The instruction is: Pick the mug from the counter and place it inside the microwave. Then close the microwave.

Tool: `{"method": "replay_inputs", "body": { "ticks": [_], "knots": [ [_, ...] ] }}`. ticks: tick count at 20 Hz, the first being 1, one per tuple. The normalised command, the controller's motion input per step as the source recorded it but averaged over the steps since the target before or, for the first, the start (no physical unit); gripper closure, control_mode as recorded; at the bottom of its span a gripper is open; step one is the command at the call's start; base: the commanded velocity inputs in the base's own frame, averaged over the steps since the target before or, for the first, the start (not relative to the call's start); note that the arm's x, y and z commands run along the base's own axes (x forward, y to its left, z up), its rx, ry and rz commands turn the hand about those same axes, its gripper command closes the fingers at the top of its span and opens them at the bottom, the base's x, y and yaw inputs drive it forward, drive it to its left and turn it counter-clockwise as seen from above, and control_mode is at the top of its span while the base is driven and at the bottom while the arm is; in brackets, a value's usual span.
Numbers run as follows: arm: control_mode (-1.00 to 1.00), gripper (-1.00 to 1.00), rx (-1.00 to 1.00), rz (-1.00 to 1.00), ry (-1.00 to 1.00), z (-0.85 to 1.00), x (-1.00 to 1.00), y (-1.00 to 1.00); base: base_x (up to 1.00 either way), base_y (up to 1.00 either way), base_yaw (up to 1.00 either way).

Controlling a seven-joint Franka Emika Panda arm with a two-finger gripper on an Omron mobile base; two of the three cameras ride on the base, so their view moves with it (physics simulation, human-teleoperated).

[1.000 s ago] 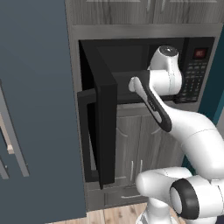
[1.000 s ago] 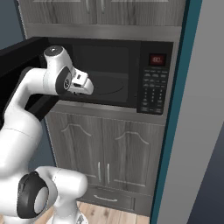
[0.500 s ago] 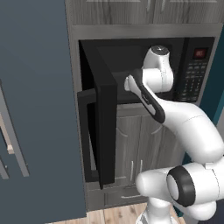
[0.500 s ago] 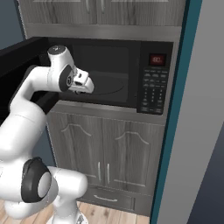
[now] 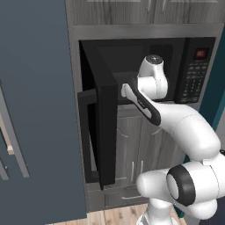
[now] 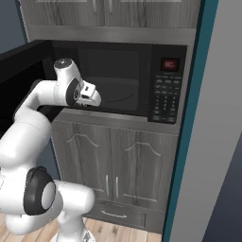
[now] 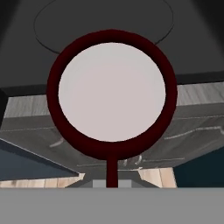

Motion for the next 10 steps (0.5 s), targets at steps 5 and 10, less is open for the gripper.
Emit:
{"method": "replay_inputs", "body": {
  "ticks": [5,10],
  "knots": [
    [-1.0,1.0,0.0,0.0,0.03,0.0,0.43,0.0,0.0,0.0,0.0],
    [-1.0,1.0,0.0,0.0,0.05,0.02,0.48,0.0,0.0,0.0,0.0]
  ]
}}
